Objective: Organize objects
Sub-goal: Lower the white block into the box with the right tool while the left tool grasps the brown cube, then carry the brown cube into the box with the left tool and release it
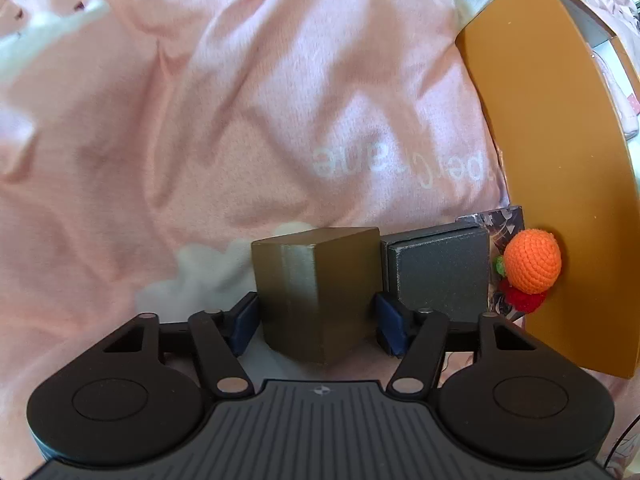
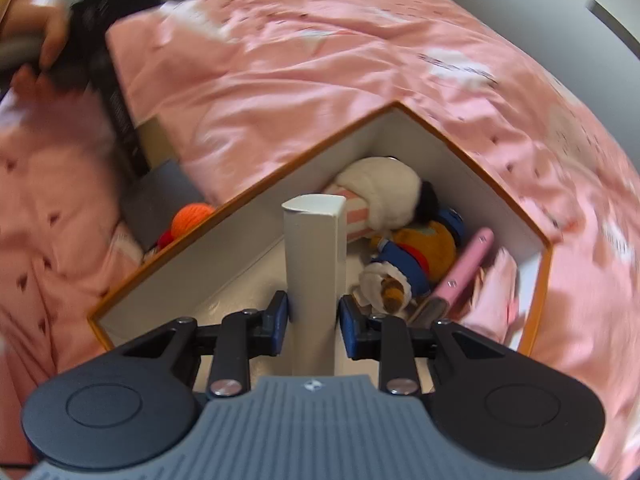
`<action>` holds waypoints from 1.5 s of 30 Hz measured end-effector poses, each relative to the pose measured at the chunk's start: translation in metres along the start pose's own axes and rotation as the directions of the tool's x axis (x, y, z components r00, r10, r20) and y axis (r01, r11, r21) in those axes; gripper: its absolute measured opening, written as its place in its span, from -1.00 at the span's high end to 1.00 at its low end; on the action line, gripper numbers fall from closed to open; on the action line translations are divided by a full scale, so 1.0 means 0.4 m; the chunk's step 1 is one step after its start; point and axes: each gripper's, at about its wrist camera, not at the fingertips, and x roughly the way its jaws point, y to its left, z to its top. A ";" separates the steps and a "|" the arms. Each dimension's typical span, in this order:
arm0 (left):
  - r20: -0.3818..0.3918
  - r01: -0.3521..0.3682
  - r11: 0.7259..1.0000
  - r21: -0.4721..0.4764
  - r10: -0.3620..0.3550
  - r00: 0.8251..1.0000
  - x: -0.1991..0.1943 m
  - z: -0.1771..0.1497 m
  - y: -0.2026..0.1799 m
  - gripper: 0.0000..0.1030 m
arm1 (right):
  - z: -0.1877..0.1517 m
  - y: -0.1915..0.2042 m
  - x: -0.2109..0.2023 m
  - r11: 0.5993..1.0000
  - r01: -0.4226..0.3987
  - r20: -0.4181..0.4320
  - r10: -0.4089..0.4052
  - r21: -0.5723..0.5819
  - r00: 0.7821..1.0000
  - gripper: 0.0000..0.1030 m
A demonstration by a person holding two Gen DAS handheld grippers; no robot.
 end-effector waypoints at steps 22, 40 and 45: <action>0.236 -0.171 0.957 0.236 0.114 0.965 -0.188 -0.033 -0.196 -0.04 | -0.008 0.104 0.164 0.759 0.045 -0.071 -0.120 -0.650 0.990 0.44; 0.393 -0.156 0.883 0.442 -0.034 0.919 -0.365 -0.007 -0.419 -0.03 | -0.033 -0.040 0.144 0.978 -0.097 -0.241 0.050 -0.185 0.969 -0.58; 0.414 -0.149 0.853 0.501 -0.085 0.906 -0.374 0.007 -0.505 -0.04 | -0.068 -0.078 0.156 0.997 -0.050 -0.312 0.029 -0.060 0.950 -0.68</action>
